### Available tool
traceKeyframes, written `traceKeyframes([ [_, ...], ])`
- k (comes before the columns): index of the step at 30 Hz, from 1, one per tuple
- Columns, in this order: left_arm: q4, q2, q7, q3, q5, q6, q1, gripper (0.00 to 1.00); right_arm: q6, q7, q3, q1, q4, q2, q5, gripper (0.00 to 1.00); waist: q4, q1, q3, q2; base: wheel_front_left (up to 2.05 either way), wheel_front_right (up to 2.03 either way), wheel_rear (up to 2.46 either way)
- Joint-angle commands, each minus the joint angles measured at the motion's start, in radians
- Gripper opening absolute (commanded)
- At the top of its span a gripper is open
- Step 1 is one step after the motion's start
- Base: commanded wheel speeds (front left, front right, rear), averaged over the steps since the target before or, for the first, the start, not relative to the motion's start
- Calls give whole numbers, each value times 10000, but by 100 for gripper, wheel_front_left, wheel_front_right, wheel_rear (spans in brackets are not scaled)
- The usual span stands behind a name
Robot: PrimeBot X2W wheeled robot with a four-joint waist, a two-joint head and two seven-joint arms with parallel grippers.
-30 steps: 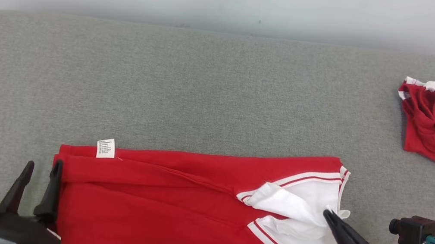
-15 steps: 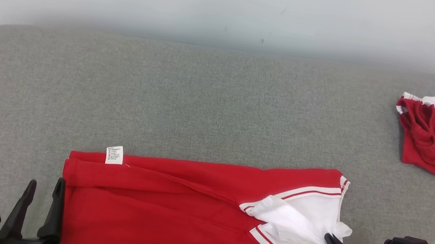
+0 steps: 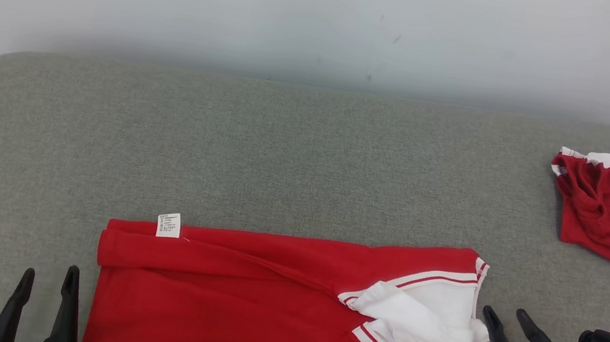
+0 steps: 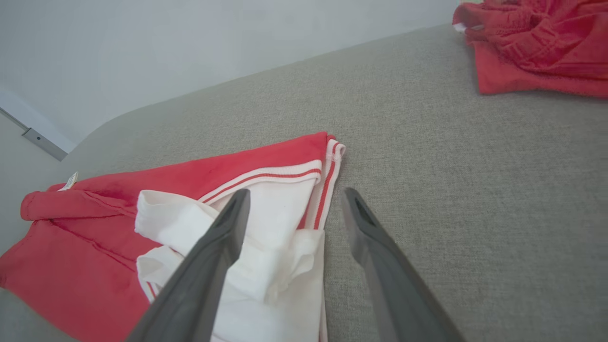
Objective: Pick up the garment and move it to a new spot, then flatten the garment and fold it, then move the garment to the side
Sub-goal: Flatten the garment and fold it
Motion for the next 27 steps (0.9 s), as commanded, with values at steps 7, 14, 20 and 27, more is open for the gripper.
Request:
traceKeyframes([
  [7, -535, -171, -33, 226, 823, 273, 506, 100, -7, -11, -1298, 308, 1361, 924, -1235, 100, 266, 0, -78, 0, 0, 0, 0],
  [14, -607, -271, -33, 262, 913, 276, 605, 100, -7, 397, -1762, 33, 2314, 1570, -1765, 100, 476, 0, -101, 0, 0, 0, 0],
  [20, -654, -325, -34, 250, 940, 256, 610, 100, -7, 790, -2067, -211, 2885, 2025, -2104, 100, 626, 0, -36, 0, 0, 0, 0],
  [27, -609, -345, -34, 111, 887, 284, 447, 100, -7, 1542, -2120, -339, 3429, 2484, -2155, 100, 837, 0, 141, 0, 0, 0, 0],
])
